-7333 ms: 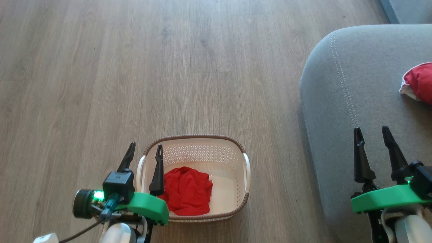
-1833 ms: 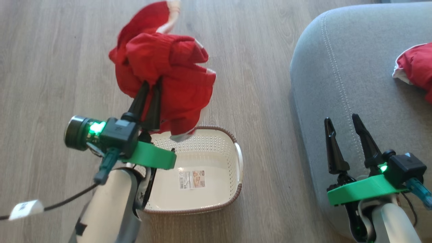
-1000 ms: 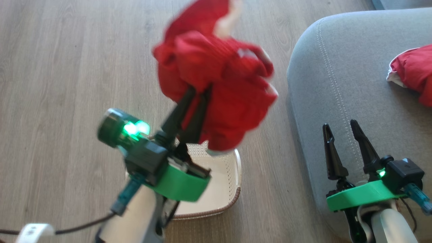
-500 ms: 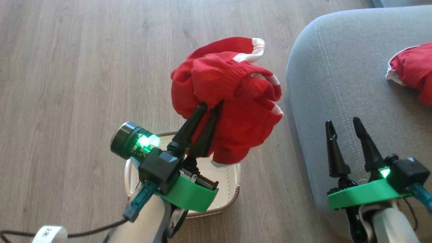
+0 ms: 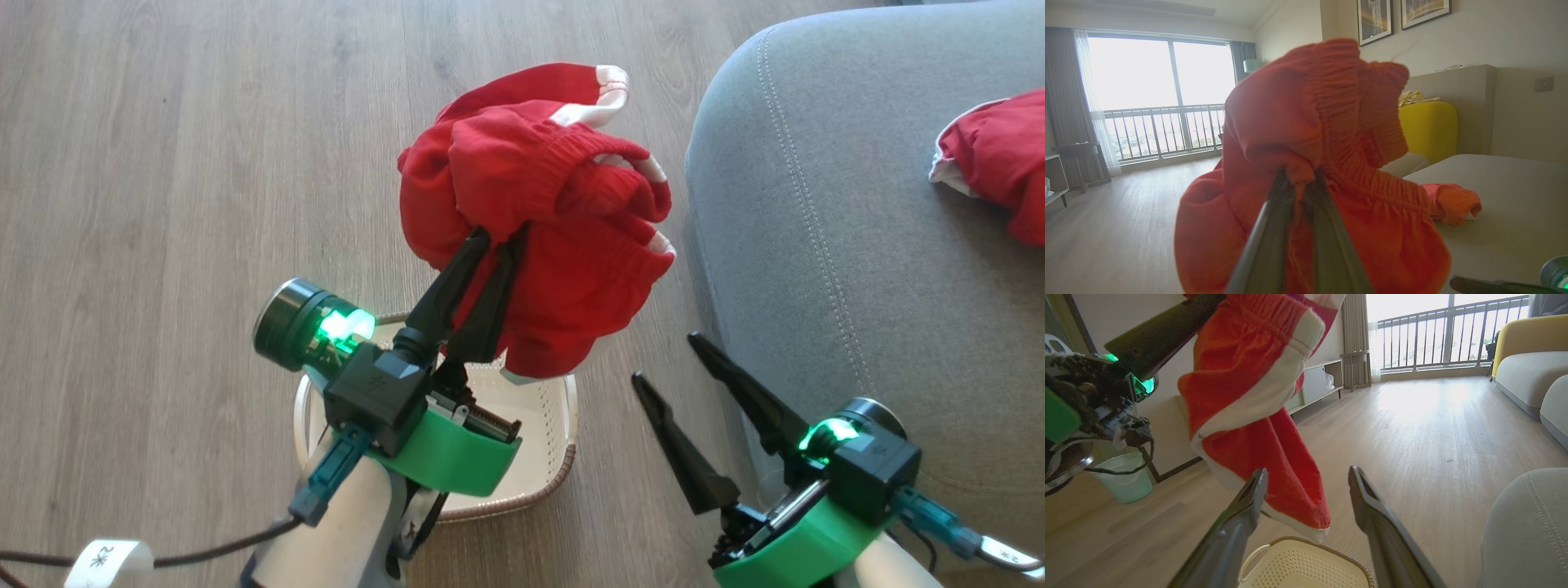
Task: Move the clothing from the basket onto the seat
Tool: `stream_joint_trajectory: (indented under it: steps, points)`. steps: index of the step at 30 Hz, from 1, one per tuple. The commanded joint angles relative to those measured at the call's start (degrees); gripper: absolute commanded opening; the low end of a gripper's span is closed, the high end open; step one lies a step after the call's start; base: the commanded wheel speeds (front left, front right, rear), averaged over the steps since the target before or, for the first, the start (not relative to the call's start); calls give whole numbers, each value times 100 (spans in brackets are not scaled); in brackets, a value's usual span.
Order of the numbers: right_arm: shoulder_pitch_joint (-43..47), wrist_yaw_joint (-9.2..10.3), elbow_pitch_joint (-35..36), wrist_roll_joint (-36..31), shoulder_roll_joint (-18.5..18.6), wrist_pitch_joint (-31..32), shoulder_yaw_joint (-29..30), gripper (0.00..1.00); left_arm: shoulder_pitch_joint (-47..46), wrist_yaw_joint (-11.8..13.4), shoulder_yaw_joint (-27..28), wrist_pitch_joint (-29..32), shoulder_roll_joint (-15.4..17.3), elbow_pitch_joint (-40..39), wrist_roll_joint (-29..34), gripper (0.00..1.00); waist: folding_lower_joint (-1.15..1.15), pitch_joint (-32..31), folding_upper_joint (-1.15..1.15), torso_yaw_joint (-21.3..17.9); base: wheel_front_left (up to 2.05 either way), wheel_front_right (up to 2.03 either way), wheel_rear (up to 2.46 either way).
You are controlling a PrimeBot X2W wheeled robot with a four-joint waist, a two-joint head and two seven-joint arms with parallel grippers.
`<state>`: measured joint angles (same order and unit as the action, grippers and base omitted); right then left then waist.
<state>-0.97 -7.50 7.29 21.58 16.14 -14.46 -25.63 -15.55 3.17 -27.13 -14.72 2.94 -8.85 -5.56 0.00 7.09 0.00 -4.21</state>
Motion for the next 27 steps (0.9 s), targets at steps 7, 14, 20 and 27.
stream_joint_trajectory:
  steps: [7,14,20,27]
  points:
    - [-423,1,221,-49,81,-54,-283,100,-277,-58,63,-28,-6,-227,96,0,0,20,0,57,0,0,0]
    - [-651,1,129,-36,61,-54,-417,100,-292,-104,-273,-28,-6,-260,75,0,0,16,0,159,0,0,0]
    - [-880,1,128,-82,102,-54,-648,100,-309,-151,-566,-28,-6,-220,13,0,0,26,0,198,0,0,0]
    - [-1125,1,39,-284,155,-54,-894,100,-311,-284,-891,-28,-6,-100,-110,0,0,40,0,220,0,0,0]
